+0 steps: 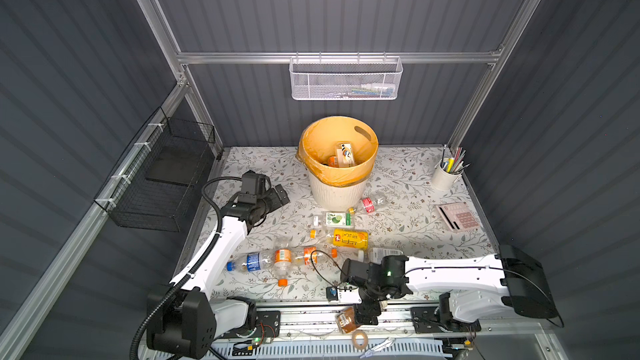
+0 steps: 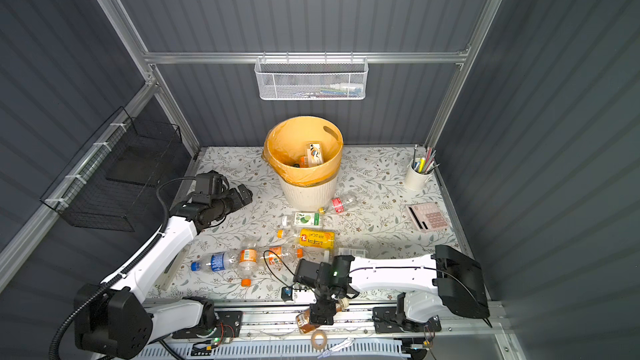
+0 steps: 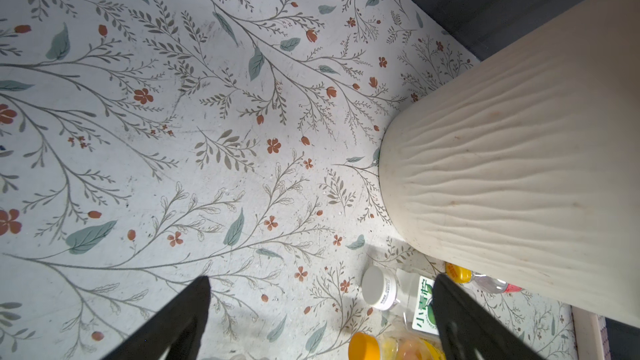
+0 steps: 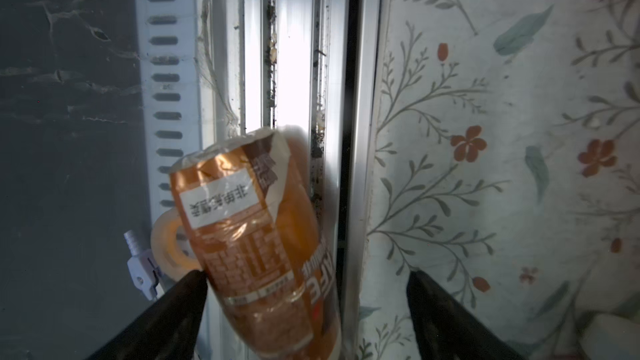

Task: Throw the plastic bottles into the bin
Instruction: 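Close the right gripper on the brown bottle, then lift the brown bottle with the right gripper over the bin and release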

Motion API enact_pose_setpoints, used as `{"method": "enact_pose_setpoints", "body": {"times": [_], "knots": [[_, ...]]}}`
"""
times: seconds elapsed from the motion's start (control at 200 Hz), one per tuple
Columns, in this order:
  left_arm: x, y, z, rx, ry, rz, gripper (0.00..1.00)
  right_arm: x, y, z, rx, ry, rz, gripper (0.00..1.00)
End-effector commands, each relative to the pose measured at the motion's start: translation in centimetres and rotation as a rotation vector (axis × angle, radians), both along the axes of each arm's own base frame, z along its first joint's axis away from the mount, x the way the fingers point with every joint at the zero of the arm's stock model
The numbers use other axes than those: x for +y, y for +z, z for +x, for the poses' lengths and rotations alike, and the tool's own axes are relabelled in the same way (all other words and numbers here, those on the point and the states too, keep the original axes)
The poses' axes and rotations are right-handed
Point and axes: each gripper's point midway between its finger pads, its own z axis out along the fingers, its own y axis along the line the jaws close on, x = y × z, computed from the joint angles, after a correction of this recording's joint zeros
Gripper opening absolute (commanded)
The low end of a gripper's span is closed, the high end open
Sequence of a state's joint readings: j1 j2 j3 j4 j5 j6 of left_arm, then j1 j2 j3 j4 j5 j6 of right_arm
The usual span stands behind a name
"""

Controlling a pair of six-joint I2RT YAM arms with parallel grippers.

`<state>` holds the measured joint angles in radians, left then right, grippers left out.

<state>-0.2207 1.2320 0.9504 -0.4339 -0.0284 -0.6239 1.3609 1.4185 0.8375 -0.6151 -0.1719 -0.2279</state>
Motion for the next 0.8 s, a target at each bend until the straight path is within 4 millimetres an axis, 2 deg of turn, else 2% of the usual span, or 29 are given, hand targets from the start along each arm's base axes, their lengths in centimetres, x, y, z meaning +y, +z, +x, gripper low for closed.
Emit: {"method": "enact_pose_setpoints", "body": {"times": [0.0,0.17,0.26,0.38,0.46,0.535,0.55,0.625,0.715,0.795], "knots": [[0.8,-0.3,-0.8,0.012,0.016,0.019,1.0,0.2,-1.1,0.6,-0.045,-0.016,-0.027,0.9],[1.0,-0.5,-0.9,0.02,0.02,0.029,1.0,0.2,-2.0,2.0,-0.108,-0.047,-0.071,0.81],[0.9,-0.7,-0.8,0.024,0.02,0.025,1.0,0.1,-2.5,2.9,-0.135,-0.079,-0.111,0.71],[0.9,-0.8,-0.7,0.026,0.021,0.027,1.0,-0.2,-3.6,3.3,-0.117,-0.117,-0.177,0.67],[0.9,-0.8,-0.7,0.027,0.021,0.03,1.0,0.0,-3.2,4.2,-0.128,-0.156,-0.174,0.57],[1.0,-0.8,-0.7,0.026,0.023,0.032,1.0,0.9,-1.2,5.1,-0.136,-0.2,-0.1,0.53],[1.0,-0.8,-0.7,0.027,0.023,0.032,1.0,0.9,-0.7,6.2,-0.133,-0.242,-0.083,0.53],[1.1,-0.8,-0.8,0.028,0.028,0.036,1.0,1.1,2.1,8.5,-0.132,-0.342,0.009,0.48],[1.3,-0.9,-0.9,0.028,0.039,0.039,1.0,0.4,6.7,12.6,-0.197,-0.479,0.134,0.46],[1.5,-0.9,-1.0,0.027,0.055,0.039,1.0,-0.7,11.7,16.1,-0.275,-0.585,0.264,0.46]]}}
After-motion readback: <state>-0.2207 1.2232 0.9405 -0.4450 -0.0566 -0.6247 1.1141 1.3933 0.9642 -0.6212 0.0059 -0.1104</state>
